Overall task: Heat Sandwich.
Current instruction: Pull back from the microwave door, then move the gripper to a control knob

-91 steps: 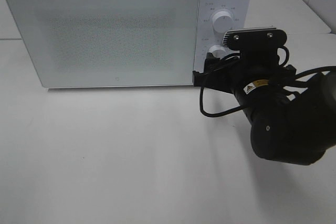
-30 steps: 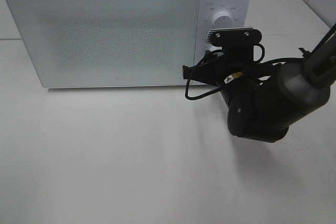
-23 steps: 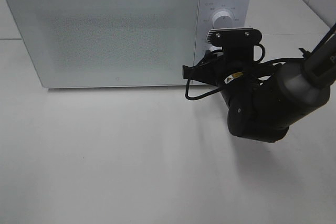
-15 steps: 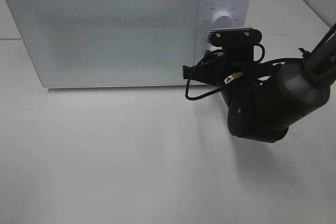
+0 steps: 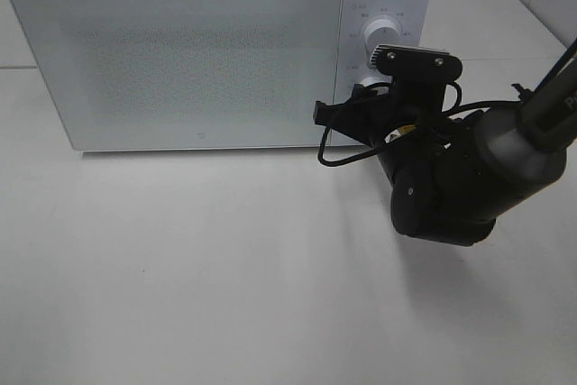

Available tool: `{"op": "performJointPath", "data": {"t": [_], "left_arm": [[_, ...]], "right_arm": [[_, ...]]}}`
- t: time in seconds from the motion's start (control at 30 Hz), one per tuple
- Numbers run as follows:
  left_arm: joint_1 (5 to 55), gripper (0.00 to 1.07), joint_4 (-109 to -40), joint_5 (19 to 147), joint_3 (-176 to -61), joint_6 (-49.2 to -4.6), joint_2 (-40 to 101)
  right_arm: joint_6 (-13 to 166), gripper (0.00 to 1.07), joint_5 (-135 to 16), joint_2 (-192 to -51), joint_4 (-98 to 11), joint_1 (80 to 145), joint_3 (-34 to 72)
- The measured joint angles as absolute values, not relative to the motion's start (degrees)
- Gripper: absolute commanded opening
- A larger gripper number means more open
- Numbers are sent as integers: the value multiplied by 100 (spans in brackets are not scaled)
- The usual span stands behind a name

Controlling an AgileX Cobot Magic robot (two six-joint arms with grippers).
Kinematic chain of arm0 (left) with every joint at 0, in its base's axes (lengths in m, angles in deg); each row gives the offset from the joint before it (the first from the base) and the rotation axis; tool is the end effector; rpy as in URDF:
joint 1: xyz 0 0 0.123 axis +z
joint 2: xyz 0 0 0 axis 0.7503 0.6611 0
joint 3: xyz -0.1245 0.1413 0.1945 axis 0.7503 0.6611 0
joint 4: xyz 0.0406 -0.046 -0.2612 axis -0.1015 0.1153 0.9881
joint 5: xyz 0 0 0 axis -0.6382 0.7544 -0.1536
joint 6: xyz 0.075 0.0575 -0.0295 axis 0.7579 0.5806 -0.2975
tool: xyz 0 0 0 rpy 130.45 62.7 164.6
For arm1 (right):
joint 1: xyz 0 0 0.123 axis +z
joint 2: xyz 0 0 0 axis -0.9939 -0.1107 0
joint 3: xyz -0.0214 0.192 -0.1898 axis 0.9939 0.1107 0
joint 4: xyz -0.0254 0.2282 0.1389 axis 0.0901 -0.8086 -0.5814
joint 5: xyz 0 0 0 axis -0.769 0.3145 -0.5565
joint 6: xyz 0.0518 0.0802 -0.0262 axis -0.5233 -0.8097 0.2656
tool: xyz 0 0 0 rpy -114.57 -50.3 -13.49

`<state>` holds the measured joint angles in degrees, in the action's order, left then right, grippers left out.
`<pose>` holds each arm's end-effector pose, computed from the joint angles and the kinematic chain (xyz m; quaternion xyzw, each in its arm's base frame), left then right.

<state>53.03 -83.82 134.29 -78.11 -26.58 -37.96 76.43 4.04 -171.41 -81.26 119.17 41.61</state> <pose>0.0280 -0.0055 0.2856 0.0005 0.8522 -0.0050 0.5232 0.3260 0.1637 0.0882 0.0535 0.7388 0.0566 0.6694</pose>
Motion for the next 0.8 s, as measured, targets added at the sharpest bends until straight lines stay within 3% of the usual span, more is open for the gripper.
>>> {"op": "performJointPath", "data": {"t": [0.8], "left_arm": [[5303,98,-8382,13429,-7811,-2658,-3796]], "right_arm": [[2533,19,461,-17164,-7931,11877,4196]]}}
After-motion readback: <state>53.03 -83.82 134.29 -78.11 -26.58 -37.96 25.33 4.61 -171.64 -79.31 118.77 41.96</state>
